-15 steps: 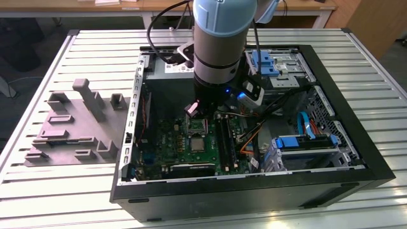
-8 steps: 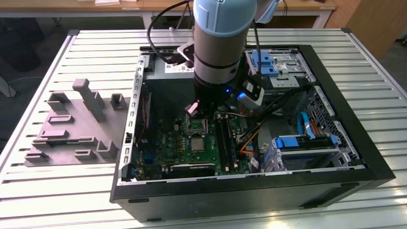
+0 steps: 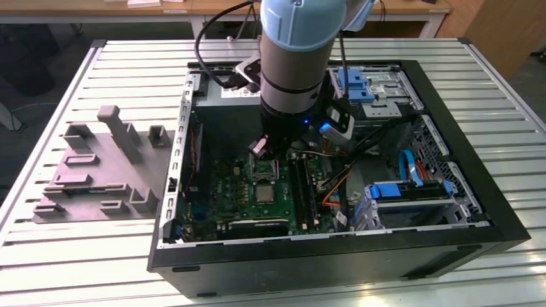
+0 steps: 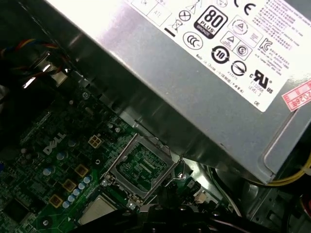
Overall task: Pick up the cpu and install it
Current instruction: 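Close the cpu cover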
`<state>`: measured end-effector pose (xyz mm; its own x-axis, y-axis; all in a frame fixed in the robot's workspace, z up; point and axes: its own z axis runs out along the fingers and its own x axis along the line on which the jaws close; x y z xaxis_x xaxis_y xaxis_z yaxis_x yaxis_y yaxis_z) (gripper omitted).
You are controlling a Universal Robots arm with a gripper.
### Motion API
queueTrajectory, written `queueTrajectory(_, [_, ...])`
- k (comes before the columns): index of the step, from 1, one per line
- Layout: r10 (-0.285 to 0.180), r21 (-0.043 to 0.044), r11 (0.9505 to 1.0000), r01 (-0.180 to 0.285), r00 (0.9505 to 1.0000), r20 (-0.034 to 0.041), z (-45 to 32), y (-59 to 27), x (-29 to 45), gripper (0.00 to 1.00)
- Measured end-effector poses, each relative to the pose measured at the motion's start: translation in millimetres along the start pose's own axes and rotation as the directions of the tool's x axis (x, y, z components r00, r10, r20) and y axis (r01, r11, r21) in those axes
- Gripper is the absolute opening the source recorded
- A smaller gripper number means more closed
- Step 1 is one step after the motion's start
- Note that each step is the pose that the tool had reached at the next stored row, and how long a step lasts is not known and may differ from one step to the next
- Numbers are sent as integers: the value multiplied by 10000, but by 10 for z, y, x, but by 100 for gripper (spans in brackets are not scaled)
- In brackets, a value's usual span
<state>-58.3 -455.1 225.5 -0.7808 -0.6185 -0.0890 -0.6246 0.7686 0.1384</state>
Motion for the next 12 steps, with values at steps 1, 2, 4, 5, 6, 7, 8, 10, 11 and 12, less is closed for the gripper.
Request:
queueTrajectory(1, [0, -23, 10000, 0, 10000, 20, 6, -3, -3, 11])
queueTrajectory(2, [0, -28, 10000, 0, 10000, 26, 11, -5, -7, 11])
queueTrajectory(4, [-11, -29, 10000, 11, 10000, 21, 20, -8, -20, 11])
queueTrajectory(5, [-50, -33, 10000, 50, 10000, 16, 26, -9, -23, 11])
queueTrajectory(6, [-141, -41, 9999, 141, 9999, 4, 31, -10, -24, 11])
queueTrajectory(7, [-238, -50, 9997, 238, 9997, -11, 34, -12, -25, 11])
queueTrajectory(8, [-298, -54, 9995, 298, 9996, -19, 39, -16, -30, 11])
queueTrajectory(10, [-306, -55, 9995, 306, 9995, -22, 47, -26, -55, 11])
queueTrajectory(11, [-306, -56, 9995, 306, 9995, -21, 53, -26, -73, 11])
queueTrajectory(12, [-306, -55, 9995, 306, 9995, -21, 58, -22, -92, 11])
